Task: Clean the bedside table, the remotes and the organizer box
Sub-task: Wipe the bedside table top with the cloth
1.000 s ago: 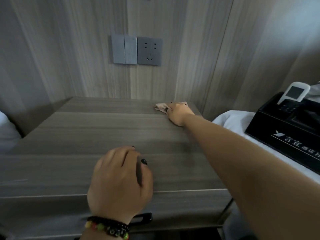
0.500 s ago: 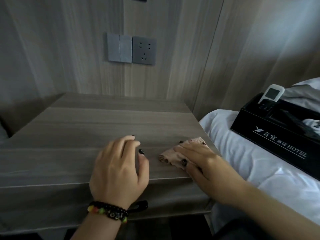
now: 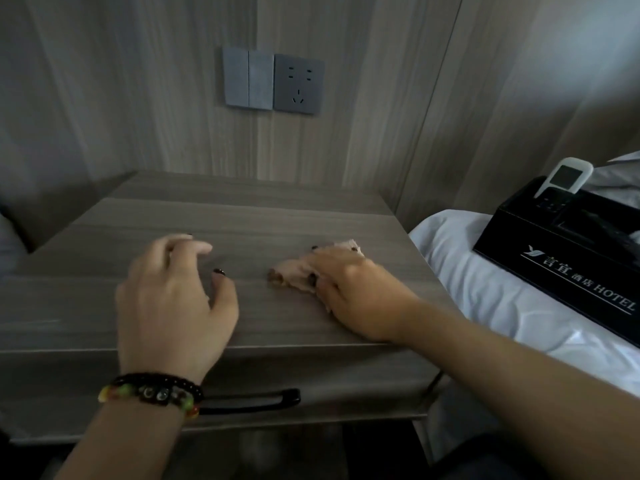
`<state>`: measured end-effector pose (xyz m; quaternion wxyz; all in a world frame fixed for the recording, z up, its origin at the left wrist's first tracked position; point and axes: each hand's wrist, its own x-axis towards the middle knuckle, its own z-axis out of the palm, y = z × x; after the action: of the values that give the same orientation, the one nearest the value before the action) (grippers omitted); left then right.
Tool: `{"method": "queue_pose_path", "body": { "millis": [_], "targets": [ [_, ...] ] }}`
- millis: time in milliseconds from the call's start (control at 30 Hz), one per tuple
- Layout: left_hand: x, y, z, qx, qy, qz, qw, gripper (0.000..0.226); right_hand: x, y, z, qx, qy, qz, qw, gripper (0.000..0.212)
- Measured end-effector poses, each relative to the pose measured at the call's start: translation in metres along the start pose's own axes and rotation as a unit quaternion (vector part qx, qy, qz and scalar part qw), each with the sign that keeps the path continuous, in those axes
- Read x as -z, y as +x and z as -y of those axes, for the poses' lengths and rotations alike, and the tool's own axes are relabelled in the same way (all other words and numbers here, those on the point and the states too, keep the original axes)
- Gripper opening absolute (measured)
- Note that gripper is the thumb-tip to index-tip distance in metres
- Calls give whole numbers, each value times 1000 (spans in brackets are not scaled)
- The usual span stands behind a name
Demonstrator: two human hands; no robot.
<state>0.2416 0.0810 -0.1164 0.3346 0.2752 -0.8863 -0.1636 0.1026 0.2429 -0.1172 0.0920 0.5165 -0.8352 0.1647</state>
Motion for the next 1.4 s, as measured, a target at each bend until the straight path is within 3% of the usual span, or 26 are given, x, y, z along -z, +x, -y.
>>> {"method": "queue_pose_path", "body": {
  "millis": [100, 300, 567, 667, 767, 933, 1200, 1400],
  "targets": [
    [-6, 2, 1, 9, -9, 12, 1000, 32, -8, 47, -35, -34, 13, 38, 999, 30],
    [-14, 3, 7, -27, -10, -36, 999, 29, -17, 121, -84, -123, -20, 34, 992, 34],
    [-19, -3, 12, -126, -21, -179, 976, 14, -46, 211, -106, -326, -152, 26, 933, 46],
    [-19, -4, 13, -142, -30, -191, 971, 14, -54, 221, -90, -297, -158, 31, 941, 45],
    [-18, -4, 13, -133, -37, -190, 972, 13, -53, 206, -75, -204, -129, 37, 970, 40],
    [-15, -1, 11, -91, -58, -155, 982, 14, -34, 131, -36, -68, -51, 39, 996, 37],
    [-12, 1, 5, -54, -69, -67, 994, 22, -1, -11, 33, 61, -13, 43, 997, 45],
    [-20, 2, -2, -23, -20, -25, 999, 26, 20, -53, -19, 5, 16, -7, 1000, 43]
  ]
}}
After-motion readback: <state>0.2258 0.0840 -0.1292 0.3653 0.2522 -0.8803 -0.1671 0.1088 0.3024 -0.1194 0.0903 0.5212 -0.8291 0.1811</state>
